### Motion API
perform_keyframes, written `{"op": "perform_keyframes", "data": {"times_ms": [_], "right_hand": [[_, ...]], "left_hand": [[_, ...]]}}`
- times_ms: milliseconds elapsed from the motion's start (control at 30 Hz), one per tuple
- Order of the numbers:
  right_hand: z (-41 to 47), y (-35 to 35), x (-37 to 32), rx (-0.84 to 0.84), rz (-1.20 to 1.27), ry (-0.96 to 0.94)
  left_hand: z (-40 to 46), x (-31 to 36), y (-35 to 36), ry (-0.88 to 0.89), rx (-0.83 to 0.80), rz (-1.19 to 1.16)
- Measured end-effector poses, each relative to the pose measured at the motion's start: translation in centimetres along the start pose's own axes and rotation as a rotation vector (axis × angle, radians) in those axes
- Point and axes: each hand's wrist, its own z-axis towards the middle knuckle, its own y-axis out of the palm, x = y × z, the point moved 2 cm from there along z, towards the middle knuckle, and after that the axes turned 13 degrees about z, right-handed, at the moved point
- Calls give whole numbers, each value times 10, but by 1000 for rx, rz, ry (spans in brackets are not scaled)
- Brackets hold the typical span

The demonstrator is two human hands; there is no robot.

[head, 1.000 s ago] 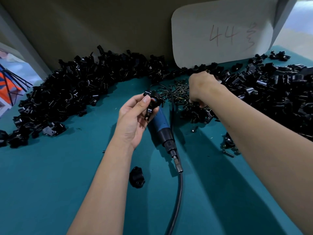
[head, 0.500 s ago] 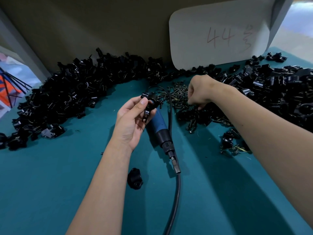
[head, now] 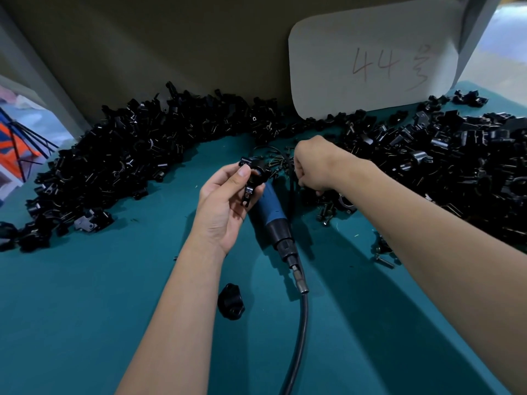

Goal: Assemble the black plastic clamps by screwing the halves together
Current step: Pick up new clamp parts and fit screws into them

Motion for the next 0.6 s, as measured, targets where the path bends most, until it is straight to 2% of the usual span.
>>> {"op": "perform_keyframes", "data": {"times_ms": [100,200,333,400,467,533,600], "right_hand": [[1,1,0,58,-86,67],[2,1,0,43,-102,100],[1,-5,6,-9,8,119],[-2,-10,13,13,391,187],[-9,-15,15,98,917,204],[-16,-18,10,116,1434,155],[-21,-17,0,70,1836,92]], "left_hand": [[0,0,-1,-3,-5,3],[1,0,-1,-8,3,-3],[1,0,-2,-10,0,-2],[2,-1,-3,-3,0,9],[3,-1,-2,3,4,15],[4,-2,-2,10,3,19],[4,-3,-2,10,-3,14]]}}
